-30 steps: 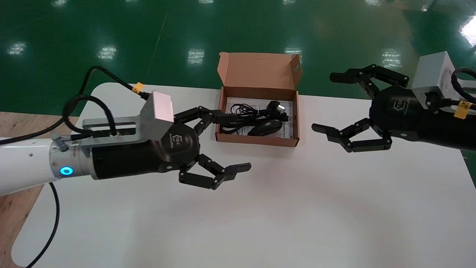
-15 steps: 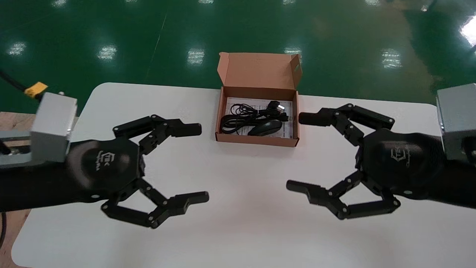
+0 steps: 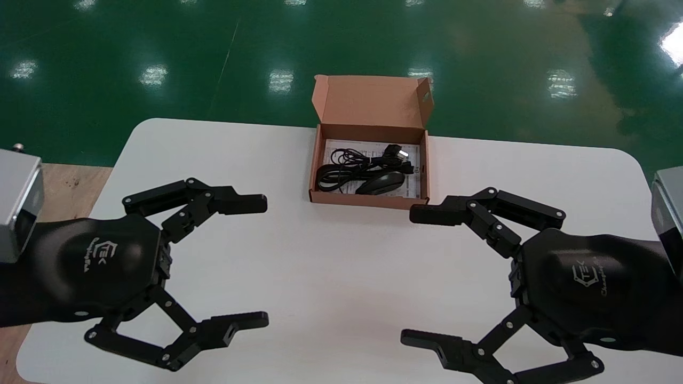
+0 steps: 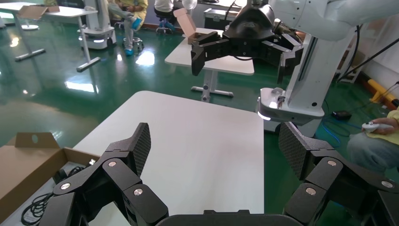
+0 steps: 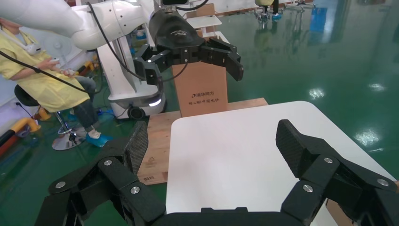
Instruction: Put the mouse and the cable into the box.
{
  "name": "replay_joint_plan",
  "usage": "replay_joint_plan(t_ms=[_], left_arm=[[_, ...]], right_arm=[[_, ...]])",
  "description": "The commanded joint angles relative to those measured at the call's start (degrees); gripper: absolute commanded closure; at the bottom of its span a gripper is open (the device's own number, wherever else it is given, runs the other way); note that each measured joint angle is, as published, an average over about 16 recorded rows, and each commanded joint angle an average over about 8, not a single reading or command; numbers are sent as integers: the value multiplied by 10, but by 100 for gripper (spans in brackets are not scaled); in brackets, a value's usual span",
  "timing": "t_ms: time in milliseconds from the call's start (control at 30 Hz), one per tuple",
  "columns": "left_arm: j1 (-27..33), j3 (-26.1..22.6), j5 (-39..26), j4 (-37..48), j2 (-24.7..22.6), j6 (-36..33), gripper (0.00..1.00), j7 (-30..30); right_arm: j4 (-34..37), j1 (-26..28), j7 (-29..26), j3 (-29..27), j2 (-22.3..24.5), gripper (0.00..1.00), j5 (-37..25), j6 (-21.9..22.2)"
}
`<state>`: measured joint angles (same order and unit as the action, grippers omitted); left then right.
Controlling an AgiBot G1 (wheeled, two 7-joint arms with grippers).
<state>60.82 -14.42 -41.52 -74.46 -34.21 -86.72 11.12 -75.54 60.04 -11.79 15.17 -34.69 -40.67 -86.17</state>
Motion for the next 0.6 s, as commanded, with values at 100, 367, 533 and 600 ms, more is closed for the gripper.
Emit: replay_joint_plan(t_ms=[100,367,533,600], left_arm=[[2,-4,0,2,-2,3,0,-1],[5,-10,-2,6,-5,6,0,-2],[5,-12,-2,7,-6,8,0,-3],[6,-13,-2,7,-6,8,0,-3]], right_arm=[[5,4,3,2,-1,0,-2,1],[12,9,7,5,-2,0,-7,3],[15,11,8,6,-2,0,-9,4],[16,12,9,7,-2,0,-9,4]])
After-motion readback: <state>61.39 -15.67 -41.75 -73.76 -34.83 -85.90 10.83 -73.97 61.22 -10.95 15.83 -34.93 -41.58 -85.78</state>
